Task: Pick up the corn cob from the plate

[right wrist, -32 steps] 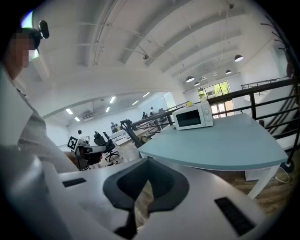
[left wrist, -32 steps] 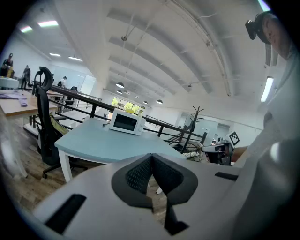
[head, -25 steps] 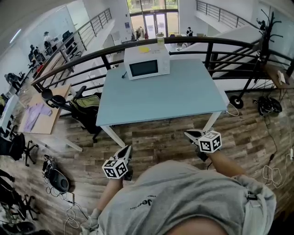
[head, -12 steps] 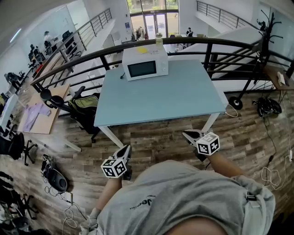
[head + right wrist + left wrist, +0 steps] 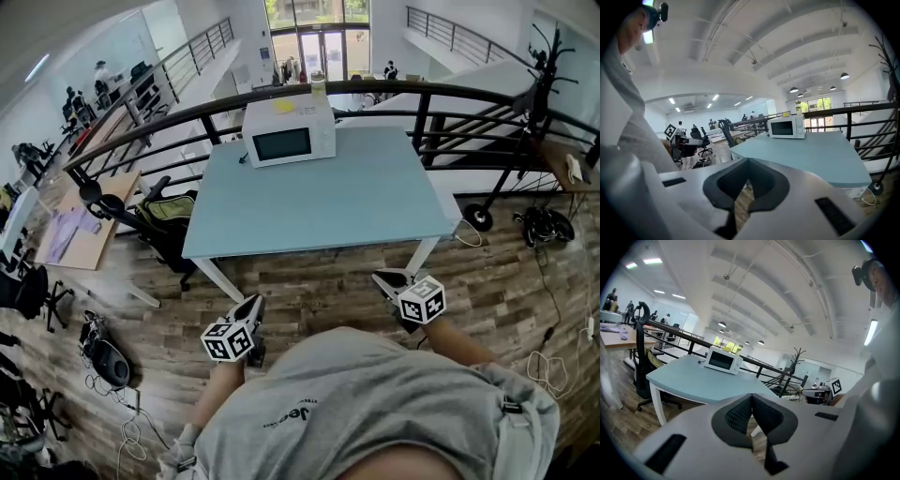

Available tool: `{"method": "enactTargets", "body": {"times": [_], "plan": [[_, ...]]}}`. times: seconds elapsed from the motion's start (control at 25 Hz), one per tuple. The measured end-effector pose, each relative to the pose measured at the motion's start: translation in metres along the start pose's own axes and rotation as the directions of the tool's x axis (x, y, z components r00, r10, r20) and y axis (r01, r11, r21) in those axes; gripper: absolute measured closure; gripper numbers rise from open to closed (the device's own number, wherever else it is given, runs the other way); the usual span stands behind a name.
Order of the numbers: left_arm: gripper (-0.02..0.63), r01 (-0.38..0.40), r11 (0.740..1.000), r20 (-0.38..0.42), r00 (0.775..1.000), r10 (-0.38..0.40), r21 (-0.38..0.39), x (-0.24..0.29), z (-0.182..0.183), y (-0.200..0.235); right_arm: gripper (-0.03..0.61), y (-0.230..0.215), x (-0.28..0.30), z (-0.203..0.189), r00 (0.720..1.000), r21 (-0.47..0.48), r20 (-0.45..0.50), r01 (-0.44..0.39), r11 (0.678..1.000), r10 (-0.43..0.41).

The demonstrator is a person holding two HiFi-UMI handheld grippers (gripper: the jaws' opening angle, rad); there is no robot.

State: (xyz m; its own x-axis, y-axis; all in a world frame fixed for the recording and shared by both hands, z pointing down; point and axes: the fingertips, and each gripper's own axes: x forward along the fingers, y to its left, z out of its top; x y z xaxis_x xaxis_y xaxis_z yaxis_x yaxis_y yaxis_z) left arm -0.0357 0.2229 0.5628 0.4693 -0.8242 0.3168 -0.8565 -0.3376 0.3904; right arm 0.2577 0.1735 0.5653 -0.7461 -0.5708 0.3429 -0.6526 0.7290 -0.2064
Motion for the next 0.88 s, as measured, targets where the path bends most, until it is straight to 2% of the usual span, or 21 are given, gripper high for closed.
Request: {"method": "enactTargets", "body": {"times": [0.24,0.52,0.88], "plan": [[0.595,0.003,1.0,-0.012,1.0,-0.003,0.001,0.014,-0.006,-0.024,0.565,-0.019,-0.015,-0.006,1.0,-0.021,0.001,0.001,1.0,-0.001],[0.595,0.0,1.0,-0.02,1.0,0.0,-0.009,0.023,-0.006,-0.032,0.563,-0.033,-0.016,-0.015,1.0,0.008,-0.007,-0.013,1.0,0.013],[0.595,0.006,1.0,-0.034,0.999,-0.007,-0.022,0.034,-0.008,0.018,0.563,-0.032,0.038,-0.012,0.999,0.017,-0.039,-0.008,1.0,0.009]]}}
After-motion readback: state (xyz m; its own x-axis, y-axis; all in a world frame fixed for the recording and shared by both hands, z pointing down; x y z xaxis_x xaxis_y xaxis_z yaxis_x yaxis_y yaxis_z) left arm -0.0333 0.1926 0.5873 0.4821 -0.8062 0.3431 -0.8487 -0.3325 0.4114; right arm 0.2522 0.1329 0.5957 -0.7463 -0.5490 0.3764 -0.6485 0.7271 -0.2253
